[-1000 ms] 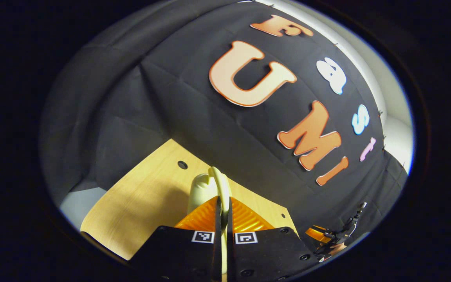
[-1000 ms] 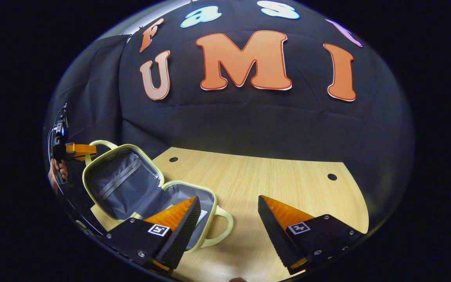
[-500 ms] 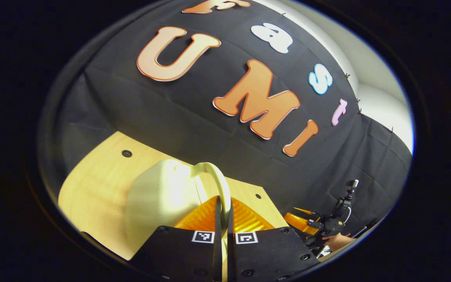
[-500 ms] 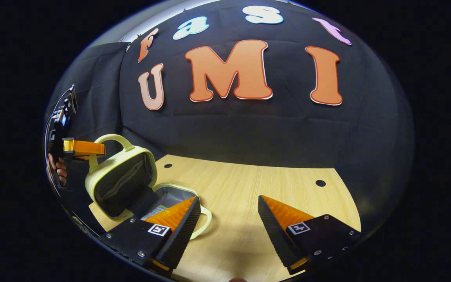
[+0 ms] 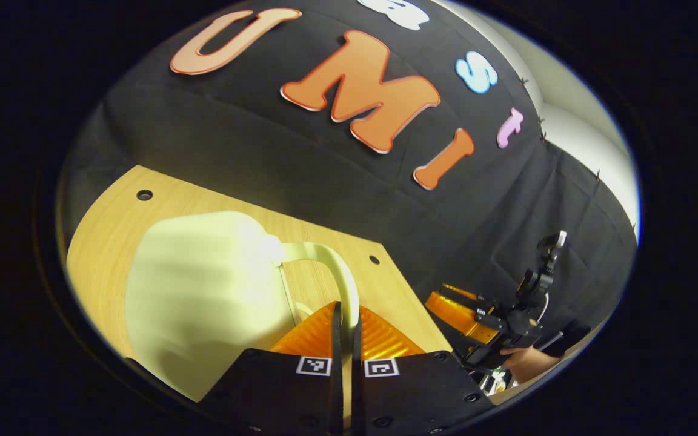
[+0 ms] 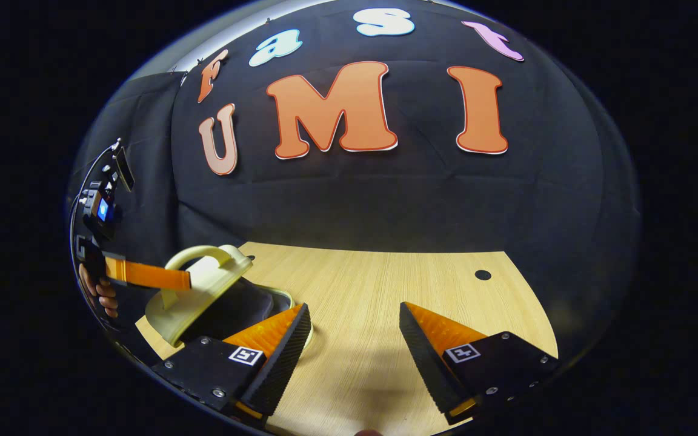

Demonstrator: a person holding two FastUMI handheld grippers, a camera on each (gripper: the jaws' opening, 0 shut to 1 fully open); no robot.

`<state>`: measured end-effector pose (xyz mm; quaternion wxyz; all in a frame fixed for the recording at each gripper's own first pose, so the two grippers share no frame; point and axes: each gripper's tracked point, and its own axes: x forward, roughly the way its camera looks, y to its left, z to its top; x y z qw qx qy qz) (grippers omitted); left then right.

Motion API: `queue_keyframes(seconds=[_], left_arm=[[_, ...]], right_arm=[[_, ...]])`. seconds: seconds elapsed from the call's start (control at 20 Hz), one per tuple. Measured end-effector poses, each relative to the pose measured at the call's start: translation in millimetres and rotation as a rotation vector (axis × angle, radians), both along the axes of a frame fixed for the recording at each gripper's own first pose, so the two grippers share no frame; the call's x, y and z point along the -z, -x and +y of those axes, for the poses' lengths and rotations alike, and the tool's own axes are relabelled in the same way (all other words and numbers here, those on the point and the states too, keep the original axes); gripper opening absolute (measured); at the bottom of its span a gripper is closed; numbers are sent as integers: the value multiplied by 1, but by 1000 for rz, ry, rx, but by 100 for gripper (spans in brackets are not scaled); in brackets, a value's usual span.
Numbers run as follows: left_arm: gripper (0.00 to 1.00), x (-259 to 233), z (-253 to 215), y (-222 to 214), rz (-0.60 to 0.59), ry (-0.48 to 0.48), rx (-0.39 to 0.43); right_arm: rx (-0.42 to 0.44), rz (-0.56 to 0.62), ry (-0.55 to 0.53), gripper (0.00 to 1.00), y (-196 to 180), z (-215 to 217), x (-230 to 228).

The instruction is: First open the suitcase, pack the skin care products into it, and then close the suitcase.

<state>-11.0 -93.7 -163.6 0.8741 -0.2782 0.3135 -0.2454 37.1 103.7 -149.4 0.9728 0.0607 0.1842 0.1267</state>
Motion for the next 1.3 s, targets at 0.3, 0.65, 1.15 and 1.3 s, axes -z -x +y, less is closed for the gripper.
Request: queue_keyframes(seconds=[0.3,0.65,1.15,1.3], left_arm=[[14,52,-69,4,70,-120,198],[53,55,-86,1,5,-123,324],[95,36,-58,-13,-174,-267,-24],[96,24,-45,-27,-241,-291,-183]], right_arm=[[81,26,18,94,8,0,3],[231,7,68,94,24,-5,-8],[162,-148,70,94,24,-38,-41],[137,-191,54,94,31,-52,-51]])
